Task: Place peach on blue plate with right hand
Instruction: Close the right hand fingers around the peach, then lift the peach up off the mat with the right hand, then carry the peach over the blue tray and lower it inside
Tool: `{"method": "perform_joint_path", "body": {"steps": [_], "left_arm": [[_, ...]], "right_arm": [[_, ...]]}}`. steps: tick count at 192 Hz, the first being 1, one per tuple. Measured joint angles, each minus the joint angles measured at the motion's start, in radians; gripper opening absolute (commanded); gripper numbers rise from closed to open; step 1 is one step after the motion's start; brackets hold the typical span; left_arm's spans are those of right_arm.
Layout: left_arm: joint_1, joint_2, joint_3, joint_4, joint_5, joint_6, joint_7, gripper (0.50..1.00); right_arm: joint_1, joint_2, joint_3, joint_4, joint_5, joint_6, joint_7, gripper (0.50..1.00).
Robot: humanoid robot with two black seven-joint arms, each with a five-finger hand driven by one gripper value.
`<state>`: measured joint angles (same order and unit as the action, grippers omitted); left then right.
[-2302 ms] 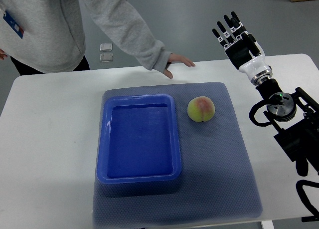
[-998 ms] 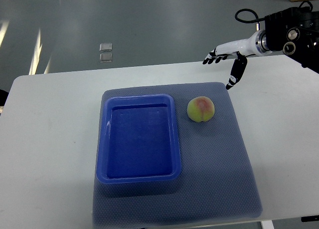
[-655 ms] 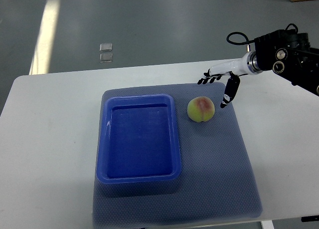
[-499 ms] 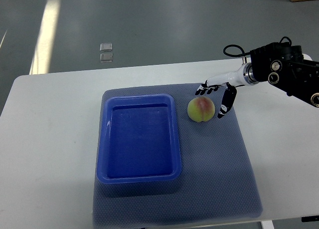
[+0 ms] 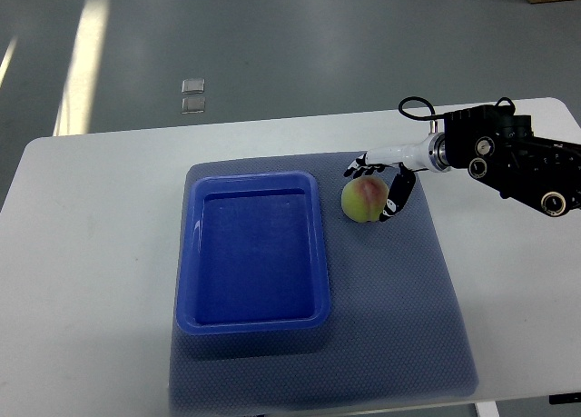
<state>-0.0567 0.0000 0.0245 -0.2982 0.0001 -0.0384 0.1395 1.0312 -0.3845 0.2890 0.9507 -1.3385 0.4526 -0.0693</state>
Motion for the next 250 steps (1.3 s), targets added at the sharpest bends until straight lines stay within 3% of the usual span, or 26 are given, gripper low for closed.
{"method": "perform_joint_path", "body": {"steps": [29, 45, 54, 71, 95, 131, 185, 217, 250], "left_arm": [[0.0, 0.0, 0.0, 0.0, 0.0, 0.0, 0.0, 1.0], [0.0, 0.0, 0.0, 0.0, 0.0, 0.0, 0.0, 1.0], [0.0, 0.0, 0.0, 0.001, 0.0, 0.0, 0.0, 1.0], [0.0, 0.0, 0.0, 0.001, 0.0, 0.0, 0.0, 1.0], [0.0, 0.0, 0.0, 0.002, 0.0, 0.0, 0.0, 1.0], [0.0, 0.0, 0.0, 0.0, 0.0, 0.0, 0.0, 1.0], [0.0, 0.0, 0.0, -0.003, 0.001, -0.003, 0.0, 1.0], [0.0, 0.0, 0.001, -0.003, 0.003, -0.007, 0.0, 1.0], [-0.001, 0.0, 0.002, -0.003, 0.003, -0.009, 0.0, 1.0]], "right_arm": [[-0.01, 0.003, 0.0, -0.002, 0.0, -0.009, 0.007, 0.785], [-0.013, 0.004, 0.0, -0.003, 0.0, -0.016, 0.011, 0.684], [-0.014, 0.004, 0.0, -0.003, 0.0, -0.017, 0.014, 0.599], [-0.012, 0.002, 0.002, -0.002, 0.004, -0.016, 0.02, 0.574], [0.022, -0.024, 0.048, 0.019, 0.021, 0.029, 0.024, 0.568], [0.184, -0.18, 0.112, 0.12, 0.143, 0.142, 0.024, 0.594], [0.345, -0.423, 0.115, 0.332, 0.275, 0.159, 0.021, 0.605], [0.35, -0.438, 0.114, 0.363, 0.277, 0.159, 0.02, 0.605], [0.35, -0.341, 0.104, 0.36, 0.281, 0.158, 0.016, 0.605]]}}
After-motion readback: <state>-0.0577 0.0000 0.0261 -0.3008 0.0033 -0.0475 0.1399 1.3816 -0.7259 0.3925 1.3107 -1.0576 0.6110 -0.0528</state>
